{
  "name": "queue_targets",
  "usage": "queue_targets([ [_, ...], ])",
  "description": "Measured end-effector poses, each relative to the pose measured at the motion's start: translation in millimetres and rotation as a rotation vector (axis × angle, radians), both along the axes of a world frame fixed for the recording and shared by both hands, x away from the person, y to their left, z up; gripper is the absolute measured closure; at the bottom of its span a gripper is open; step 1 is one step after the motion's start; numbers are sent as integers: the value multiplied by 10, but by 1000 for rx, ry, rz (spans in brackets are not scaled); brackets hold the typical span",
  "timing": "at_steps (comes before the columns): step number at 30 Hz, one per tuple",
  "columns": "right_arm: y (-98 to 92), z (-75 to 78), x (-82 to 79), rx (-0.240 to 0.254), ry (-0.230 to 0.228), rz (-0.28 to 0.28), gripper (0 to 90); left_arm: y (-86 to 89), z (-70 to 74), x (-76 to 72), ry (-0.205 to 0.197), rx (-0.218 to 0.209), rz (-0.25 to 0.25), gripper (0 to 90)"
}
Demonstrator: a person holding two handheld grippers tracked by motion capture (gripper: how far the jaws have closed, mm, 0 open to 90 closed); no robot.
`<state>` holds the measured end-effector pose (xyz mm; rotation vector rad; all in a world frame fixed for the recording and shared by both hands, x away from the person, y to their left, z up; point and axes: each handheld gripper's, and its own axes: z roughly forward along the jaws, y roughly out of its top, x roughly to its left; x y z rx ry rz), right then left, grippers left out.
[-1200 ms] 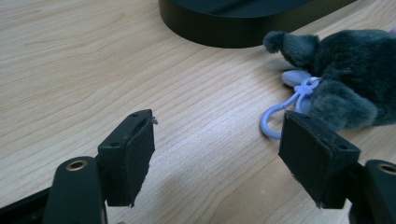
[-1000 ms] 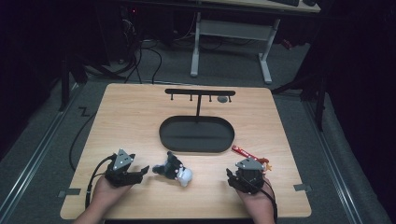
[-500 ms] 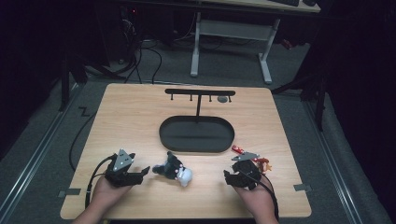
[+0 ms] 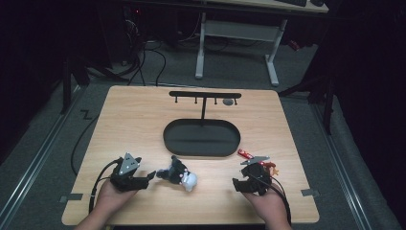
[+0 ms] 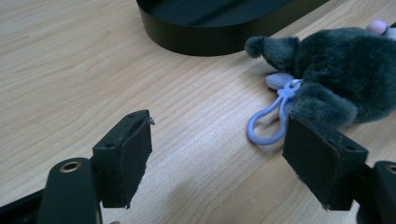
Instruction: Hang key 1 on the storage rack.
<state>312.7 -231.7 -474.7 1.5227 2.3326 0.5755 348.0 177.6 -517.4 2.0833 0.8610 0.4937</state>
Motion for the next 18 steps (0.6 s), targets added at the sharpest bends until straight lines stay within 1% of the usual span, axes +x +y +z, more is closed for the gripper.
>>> queue_targets([
  [4, -15, 34, -13, -18, 35, 6, 367, 23, 6, 5, 2, -9, 1, 244],
  [9, -37, 77, -23, -24, 54, 6, 372, 37, 3, 33, 12, -25, 11, 253],
  [12, -63, 97, -46, -34, 73, 11, 383, 24, 2, 49, 15, -18, 2, 267],
  [15, -102, 108, -68, -44, 81, 16, 393, 11, -2, 49, 11, -12, -4, 275],
  [16, -124, 115, -83, -46, 87, 9, 396, 8, -2, 48, 13, -8, -7, 277],
  [17, -175, 124, -108, -45, 94, -2, 409, 4, 7, 48, 27, -18, -4, 276],
  [18, -175, 124, -108, -45, 94, -2, 409, 4, 7, 48, 27, -18, -4, 274],
])
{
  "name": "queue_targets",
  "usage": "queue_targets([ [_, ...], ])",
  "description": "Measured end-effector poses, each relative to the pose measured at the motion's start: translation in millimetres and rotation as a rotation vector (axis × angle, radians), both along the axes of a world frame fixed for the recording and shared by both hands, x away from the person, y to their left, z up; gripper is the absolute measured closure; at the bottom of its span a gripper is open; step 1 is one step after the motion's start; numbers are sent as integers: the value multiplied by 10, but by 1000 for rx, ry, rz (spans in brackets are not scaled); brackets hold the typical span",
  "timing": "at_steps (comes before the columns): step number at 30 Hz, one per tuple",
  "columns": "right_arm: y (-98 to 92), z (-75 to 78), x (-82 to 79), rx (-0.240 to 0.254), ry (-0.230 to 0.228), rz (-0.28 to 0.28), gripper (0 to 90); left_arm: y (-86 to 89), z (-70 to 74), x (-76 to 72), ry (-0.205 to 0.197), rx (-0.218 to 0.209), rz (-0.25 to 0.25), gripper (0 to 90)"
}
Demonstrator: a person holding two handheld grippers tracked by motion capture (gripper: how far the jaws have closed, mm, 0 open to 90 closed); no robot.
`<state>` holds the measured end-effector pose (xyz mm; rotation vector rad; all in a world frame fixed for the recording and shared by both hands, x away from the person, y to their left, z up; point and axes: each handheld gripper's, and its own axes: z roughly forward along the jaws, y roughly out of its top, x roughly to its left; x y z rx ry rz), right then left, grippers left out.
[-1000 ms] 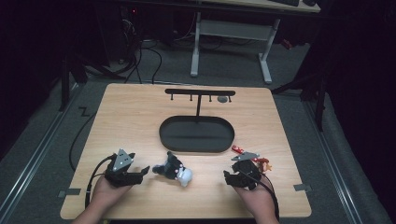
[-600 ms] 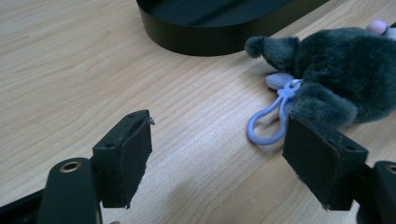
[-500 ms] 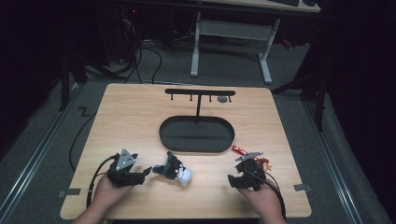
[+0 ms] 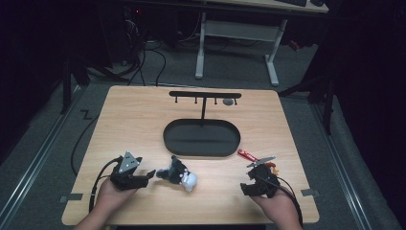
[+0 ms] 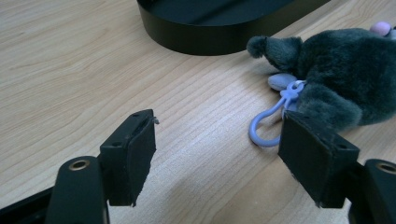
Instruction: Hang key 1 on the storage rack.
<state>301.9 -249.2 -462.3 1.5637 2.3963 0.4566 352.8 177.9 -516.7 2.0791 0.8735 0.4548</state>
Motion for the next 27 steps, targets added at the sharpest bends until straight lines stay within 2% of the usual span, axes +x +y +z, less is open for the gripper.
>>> queue_targets([
  [1, -61, 5, -29, 9, 7, -16, 422, 0, 32, -6, 12, -23, -1, 274],
  [7, -174, 17, -97, -15, 12, -38, 438, -35, 97, -36, -5, -45, -12, 258],
  [13, -262, 38, -124, -33, 2, -45, 446, -83, 88, -25, 3, -18, -20, 235],
  [17, -354, 48, -130, -14, 1, -78, 431, -79, 80, -32, 3, -19, -25, 228],
  [21, -415, 53, -118, -11, -1, -100, 420, -47, 70, -48, -7, -18, -24, 270],
  [27, -533, 73, -28, -12, 12, -157, 436, -15, 18, -65, 3, 18, -34, 300],
])
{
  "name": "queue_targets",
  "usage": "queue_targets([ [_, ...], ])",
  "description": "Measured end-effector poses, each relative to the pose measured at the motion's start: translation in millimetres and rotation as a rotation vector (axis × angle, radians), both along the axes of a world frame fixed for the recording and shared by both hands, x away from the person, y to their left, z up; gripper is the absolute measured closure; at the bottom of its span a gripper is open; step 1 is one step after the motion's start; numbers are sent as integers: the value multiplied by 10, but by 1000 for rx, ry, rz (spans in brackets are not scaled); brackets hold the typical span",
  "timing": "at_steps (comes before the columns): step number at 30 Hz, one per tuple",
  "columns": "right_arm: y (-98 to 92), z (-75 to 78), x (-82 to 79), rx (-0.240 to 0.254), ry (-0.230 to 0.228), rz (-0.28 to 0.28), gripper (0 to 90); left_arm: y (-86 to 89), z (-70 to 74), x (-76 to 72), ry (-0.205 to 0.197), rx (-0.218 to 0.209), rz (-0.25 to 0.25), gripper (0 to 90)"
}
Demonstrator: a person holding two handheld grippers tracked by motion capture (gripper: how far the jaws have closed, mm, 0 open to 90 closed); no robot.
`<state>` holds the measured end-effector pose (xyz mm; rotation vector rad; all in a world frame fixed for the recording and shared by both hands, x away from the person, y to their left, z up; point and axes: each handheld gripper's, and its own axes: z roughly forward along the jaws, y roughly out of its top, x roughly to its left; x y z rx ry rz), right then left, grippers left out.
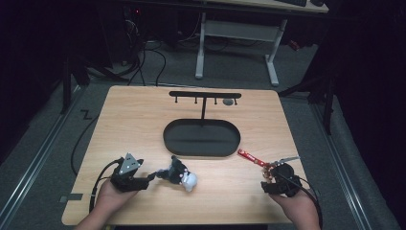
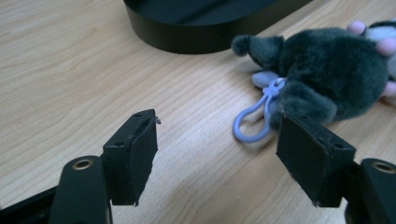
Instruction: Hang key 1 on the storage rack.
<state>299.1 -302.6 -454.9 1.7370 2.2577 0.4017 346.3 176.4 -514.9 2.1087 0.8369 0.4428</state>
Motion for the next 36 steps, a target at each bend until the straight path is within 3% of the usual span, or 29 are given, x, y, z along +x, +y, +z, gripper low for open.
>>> queue_targets([
  [5, -52, 16, 84, 4, 4, -18, 436, -11, -29, -24, -19, 28, -13, 309],
  [22, -36, -39, 389, -49, 48, -62, 488, -48, -28, -32, -44, 39, -30, 305],
  [30, -68, -78, 505, -46, 60, -106, 503, -61, -25, -27, -43, 40, -37, 304],
  [36, -140, -169, 575, -5, 87, -146, 515, -73, -25, -30, -48, 41, -43, 303],
])
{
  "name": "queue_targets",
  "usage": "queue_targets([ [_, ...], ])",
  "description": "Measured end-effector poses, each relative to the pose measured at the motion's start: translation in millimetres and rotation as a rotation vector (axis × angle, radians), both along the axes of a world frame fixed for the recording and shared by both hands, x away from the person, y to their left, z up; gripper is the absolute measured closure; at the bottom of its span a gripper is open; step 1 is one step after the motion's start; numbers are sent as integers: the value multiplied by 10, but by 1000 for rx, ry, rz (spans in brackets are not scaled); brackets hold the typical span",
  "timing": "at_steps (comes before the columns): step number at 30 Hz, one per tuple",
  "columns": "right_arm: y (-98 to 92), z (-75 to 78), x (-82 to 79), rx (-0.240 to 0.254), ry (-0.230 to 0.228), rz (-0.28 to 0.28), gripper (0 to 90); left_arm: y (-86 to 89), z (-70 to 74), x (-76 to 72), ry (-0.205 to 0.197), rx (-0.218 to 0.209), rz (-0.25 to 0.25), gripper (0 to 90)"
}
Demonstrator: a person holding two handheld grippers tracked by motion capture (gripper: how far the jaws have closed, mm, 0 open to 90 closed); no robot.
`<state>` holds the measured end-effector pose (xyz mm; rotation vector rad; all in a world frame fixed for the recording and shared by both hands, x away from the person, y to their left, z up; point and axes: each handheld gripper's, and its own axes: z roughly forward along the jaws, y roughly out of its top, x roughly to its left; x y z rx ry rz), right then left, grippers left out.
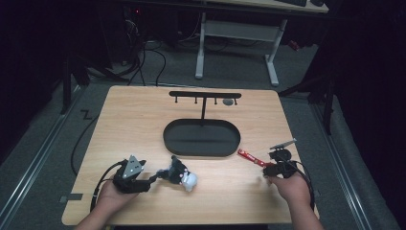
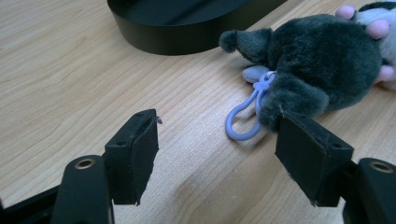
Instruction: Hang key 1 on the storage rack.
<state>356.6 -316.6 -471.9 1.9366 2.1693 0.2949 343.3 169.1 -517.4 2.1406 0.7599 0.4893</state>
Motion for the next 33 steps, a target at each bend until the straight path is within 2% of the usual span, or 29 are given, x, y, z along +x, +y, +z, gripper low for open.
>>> queue_targets([
  [2, -6, -50, 26, -13, 17, 2, 529, -6, -2, -3, 0, 5, -2, 303],
  [10, -41, -128, 74, -10, 29, -13, 581, -11, -5, -10, 1, 10, -8, 303],
  [22, -45, -168, 75, -19, 32, -9, 657, -31, -13, -20, 4, 19, -24, 303],
  [27, -50, -144, 57, -34, 21, 8, 670, -31, -14, -27, 5, 22, -25, 304],
  [33, -32, 19, 22, -29, 9, 31, 672, -33, -16, -22, 8, 20, -27, 306],
])
